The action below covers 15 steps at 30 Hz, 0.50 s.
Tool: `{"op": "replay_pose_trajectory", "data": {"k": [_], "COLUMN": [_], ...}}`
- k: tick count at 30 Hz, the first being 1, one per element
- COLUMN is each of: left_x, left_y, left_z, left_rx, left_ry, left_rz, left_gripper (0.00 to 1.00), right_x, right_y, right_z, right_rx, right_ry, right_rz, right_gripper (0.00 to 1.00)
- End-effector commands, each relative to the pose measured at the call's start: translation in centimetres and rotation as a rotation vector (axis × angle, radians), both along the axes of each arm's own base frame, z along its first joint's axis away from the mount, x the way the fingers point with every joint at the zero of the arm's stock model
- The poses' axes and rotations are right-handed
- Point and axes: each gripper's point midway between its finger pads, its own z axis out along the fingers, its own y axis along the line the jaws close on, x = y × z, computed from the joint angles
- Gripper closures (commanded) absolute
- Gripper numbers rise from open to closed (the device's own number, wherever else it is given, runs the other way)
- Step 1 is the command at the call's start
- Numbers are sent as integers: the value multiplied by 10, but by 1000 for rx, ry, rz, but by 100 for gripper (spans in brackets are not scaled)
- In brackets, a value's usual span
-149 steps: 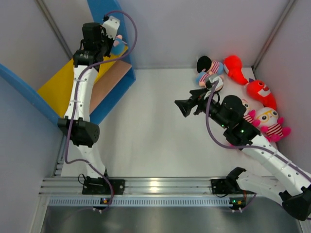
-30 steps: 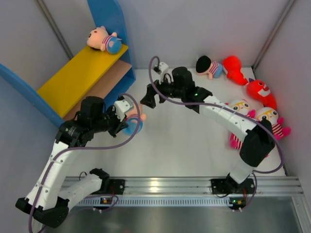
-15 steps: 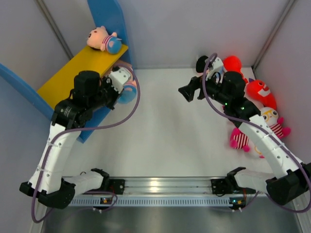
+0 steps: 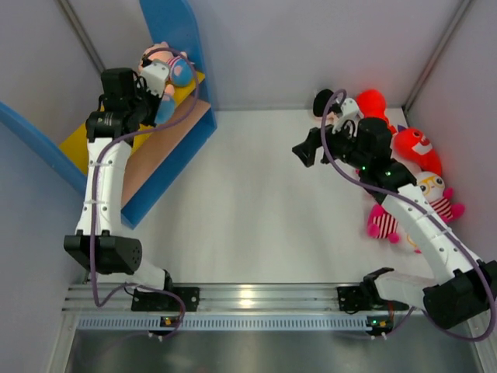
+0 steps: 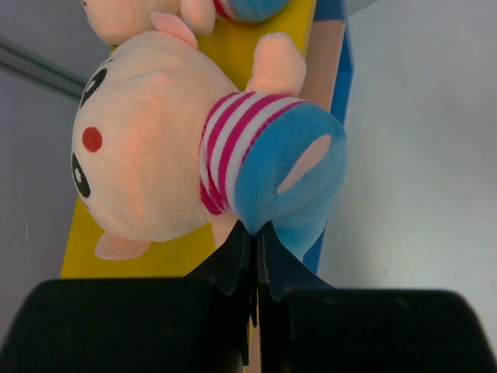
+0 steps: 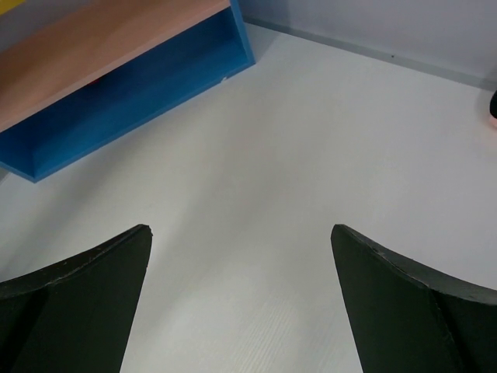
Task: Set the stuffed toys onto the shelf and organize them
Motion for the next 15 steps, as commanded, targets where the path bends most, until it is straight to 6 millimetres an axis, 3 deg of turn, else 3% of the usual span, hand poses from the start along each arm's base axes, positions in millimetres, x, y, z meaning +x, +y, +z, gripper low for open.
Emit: {"op": "replay_pose_trajectory", "data": {"k": [1,3,4,5,6,7,8,9,10,11,12,13,14,15], "left_x": [18,30,33,35,40,41,42,44,46,47,48,48,50,50], "left_y": [25,34,38,39,41,47,49,50,51,52,53,54,55,55], "left_z": [11,3,-3,-6,-9,-12,-15,-17,-20,-20,-19,-18,-15,-12], "left_rx": [-7,14,20,18,15,19,21,19,20,21,15,8,-10,-16], "left_ry": [-73,-74,-67,-67,-66,-60,-57,-54,-55,-61,-69,-75,-89,-96], "left_rz": [5,25,32,27,25,36,40,36,35,38,49,58,74,80], "left_gripper": [100,100,100,100,100,100,100,100,100,99,90,81,74,59], "right_x": [13,32,45,62,72,93,109,125,148,163,179,201,217,231], "right_y": [-16,-33,-38,-56,-61,-70,-77,-96,-104,-113,-128,-145,-151,-159], "right_z": [5,12,5,16,19,3,15,11,-14,-9,-14,-48,-41,-44], "right_rx": [21,50,56,79,112,114,137,169,179,204,253,267,295,344], "right_ry": [-21,-11,21,6,21,68,49,73,134,129,152,220,208,216], "right_rz": [-47,-110,-136,-188,-206,-243,-271,-332,-365,-386,-430,-471,-475,-482], "right_gripper": [1,1,1,1,1,1,1,1,1,1,1,1,1,1]}}
